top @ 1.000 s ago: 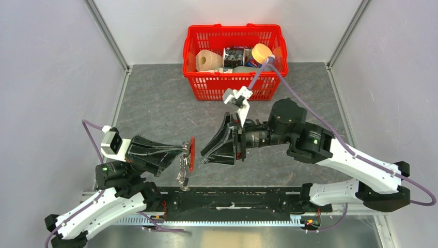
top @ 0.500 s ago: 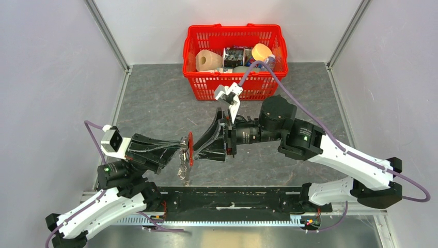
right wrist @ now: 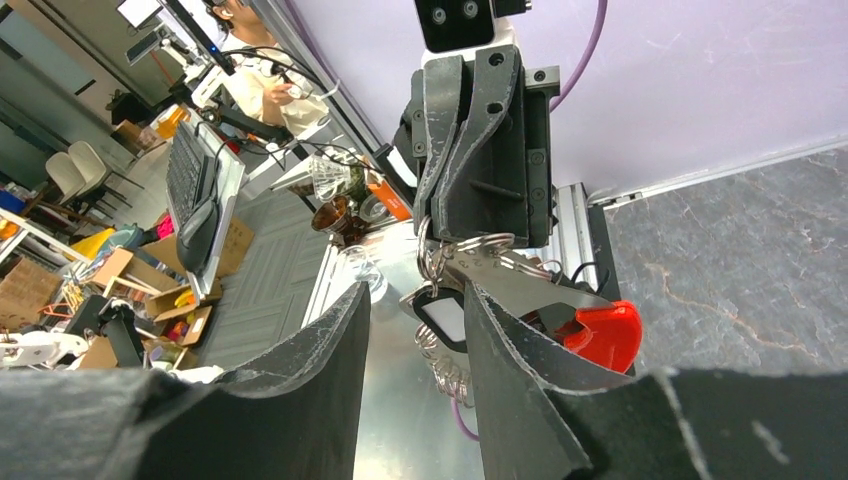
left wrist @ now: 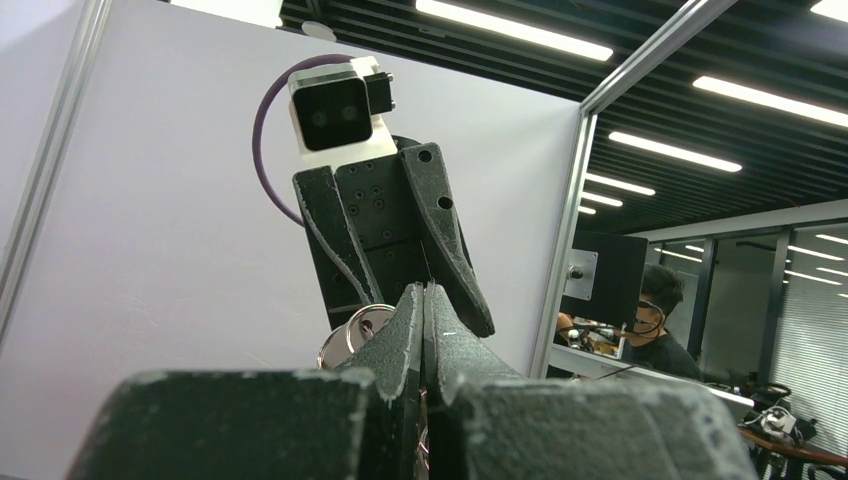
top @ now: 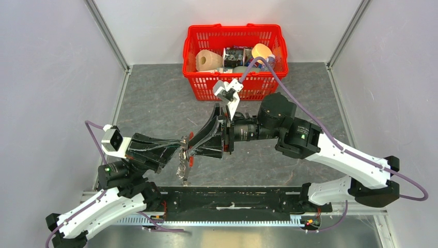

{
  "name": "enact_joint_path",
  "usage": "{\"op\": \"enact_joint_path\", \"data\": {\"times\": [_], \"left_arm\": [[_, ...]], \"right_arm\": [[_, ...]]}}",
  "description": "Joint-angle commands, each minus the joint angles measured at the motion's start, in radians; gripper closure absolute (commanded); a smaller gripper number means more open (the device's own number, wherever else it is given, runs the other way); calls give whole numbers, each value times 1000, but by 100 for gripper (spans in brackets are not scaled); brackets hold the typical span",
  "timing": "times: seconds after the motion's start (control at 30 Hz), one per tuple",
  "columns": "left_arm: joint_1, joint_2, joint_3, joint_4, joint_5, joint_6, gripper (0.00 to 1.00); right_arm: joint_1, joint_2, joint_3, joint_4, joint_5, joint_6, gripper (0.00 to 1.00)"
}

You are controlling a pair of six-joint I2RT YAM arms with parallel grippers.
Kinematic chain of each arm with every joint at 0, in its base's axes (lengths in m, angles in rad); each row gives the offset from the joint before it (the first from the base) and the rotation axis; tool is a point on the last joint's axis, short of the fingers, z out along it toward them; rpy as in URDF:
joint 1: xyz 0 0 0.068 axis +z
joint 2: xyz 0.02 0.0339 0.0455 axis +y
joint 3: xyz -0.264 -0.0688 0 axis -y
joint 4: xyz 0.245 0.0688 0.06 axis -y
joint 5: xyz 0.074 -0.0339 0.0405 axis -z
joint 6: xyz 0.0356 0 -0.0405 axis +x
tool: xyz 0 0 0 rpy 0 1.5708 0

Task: Put the keys on the keyring

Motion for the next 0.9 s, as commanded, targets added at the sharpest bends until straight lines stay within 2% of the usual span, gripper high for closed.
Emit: {"op": "enact_joint_path", "data": {"times": [0.0,0.53,0.77,0.87], "left_arm": [[2,-10,4,47,-23,-19,98],[2,-25,-5,38,-28,-12,98],[2,-28,-9,36,-29,-12,98],[2,-30,-9,36,-31,-12,98]], "right_arm": [[8,13,48,58,18,-23,54],[23,30,49,91,51,-52,63],[29,24,43,108,62,-58,64],[31,25,43,108,61,-58,68]]}}
